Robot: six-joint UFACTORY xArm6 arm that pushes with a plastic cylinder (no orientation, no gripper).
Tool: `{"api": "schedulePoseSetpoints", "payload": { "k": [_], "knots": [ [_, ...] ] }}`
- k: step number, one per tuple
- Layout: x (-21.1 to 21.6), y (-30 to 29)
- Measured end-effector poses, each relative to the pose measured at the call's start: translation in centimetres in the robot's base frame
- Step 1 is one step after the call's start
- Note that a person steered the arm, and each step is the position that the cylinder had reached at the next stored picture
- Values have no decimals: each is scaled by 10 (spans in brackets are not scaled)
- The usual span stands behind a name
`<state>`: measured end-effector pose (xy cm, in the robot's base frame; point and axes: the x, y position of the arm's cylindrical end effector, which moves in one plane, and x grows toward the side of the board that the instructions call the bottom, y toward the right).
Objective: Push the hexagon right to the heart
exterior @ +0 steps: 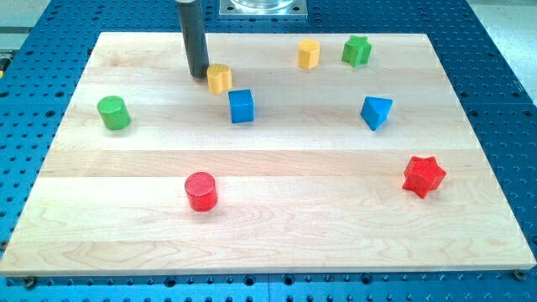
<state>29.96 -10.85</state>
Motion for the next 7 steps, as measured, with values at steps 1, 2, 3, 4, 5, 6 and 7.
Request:
{"api": "schedulePoseSetpoints", "payload": {
  "k": [1,2,3,4,5,6,7],
  "knots": [
    [22,2],
    [20,40],
    [16,37],
    [-2,25],
    [-10,21],
    [13,61],
    [-14,55]
  ]
}}
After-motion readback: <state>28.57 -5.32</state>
